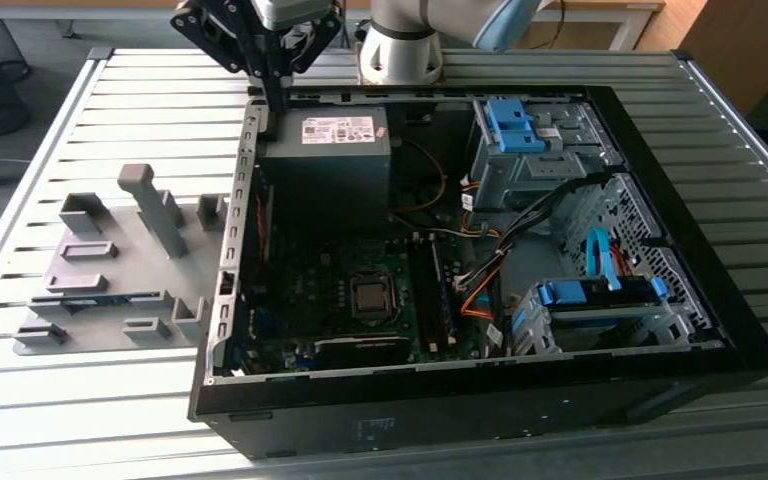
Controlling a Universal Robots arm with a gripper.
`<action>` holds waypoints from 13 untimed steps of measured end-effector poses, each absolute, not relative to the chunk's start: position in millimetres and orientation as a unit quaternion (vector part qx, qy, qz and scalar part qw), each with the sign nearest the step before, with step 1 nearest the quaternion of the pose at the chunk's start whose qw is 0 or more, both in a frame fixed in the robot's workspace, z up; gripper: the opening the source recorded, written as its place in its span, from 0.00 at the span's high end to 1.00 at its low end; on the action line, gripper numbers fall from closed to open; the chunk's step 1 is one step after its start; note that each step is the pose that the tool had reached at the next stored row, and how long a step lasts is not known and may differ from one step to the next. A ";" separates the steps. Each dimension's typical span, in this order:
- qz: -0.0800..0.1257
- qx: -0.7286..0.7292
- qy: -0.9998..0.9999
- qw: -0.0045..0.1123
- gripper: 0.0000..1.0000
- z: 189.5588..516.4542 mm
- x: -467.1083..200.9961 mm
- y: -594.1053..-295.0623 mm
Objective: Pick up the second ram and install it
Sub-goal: 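Reach for the second ram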
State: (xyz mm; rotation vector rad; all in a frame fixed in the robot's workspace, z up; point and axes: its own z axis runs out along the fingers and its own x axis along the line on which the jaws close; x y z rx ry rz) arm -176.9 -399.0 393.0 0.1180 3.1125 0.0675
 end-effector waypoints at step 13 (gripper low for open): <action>0.022 0.038 0.999 0.013 0.90 392.9 -183.0 -398.9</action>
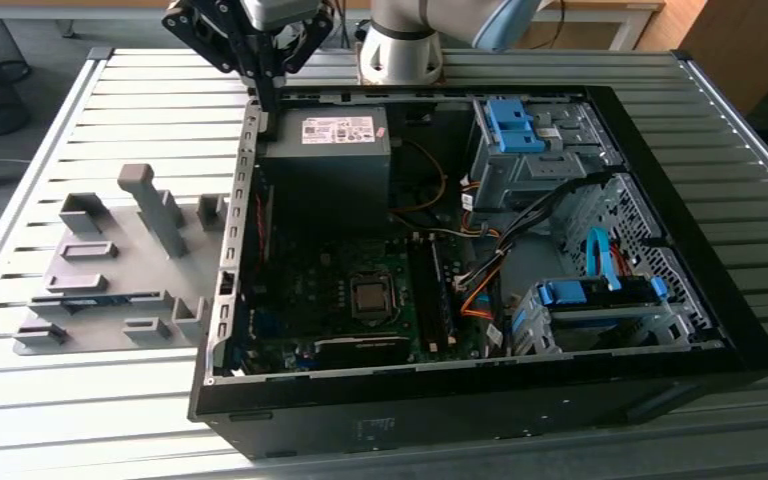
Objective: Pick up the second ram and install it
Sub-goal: 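Reach for the second ram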
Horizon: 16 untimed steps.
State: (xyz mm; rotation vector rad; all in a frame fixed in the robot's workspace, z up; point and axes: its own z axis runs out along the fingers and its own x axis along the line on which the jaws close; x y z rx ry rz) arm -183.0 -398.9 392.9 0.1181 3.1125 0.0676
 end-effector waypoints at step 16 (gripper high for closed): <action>0.022 0.038 0.999 0.013 0.90 392.9 -188.5 -398.9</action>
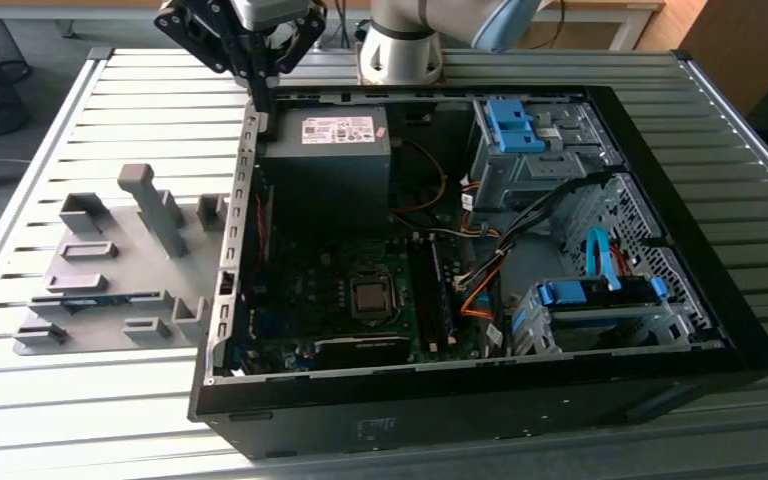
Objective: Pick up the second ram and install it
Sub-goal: 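Reach for the second ram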
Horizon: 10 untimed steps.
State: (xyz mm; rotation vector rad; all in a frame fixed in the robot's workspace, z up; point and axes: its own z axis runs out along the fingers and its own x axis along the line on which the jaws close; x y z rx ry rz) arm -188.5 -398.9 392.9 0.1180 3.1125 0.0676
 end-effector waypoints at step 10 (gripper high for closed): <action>0.022 0.038 0.999 0.013 0.90 392.9 -192.2 -398.9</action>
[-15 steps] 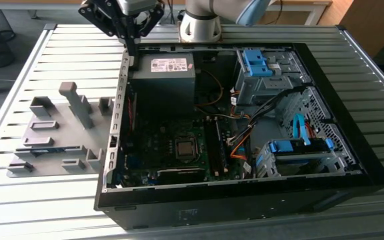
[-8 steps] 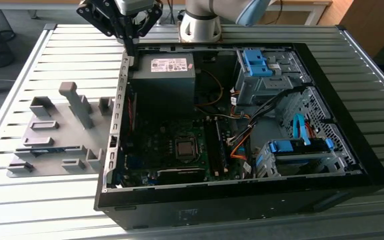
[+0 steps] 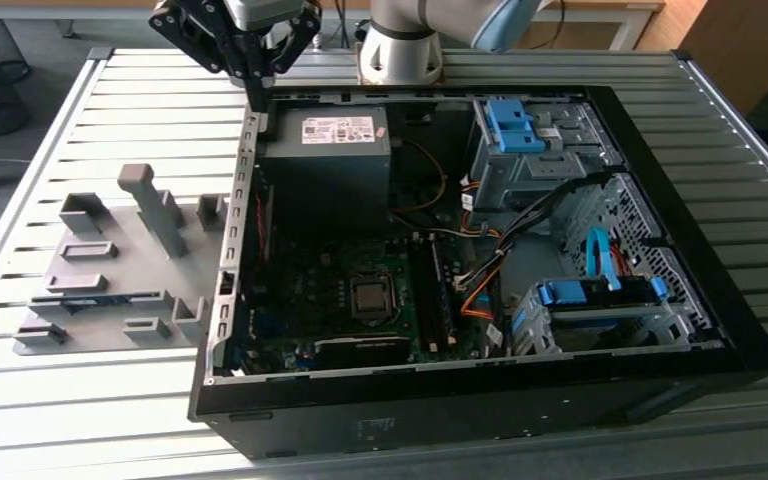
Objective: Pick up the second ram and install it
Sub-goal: 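Reach for the second ram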
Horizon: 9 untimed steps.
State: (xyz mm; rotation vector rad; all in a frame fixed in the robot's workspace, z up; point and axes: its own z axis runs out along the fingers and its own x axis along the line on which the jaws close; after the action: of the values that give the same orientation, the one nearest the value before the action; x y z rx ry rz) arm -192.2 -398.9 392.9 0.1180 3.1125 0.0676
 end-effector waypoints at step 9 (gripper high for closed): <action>0.022 0.038 0.999 0.013 0.90 392.9 -195.5 -398.9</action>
State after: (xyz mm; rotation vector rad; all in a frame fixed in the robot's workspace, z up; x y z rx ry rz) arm -195.5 -398.9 392.9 0.1180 3.1125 0.0677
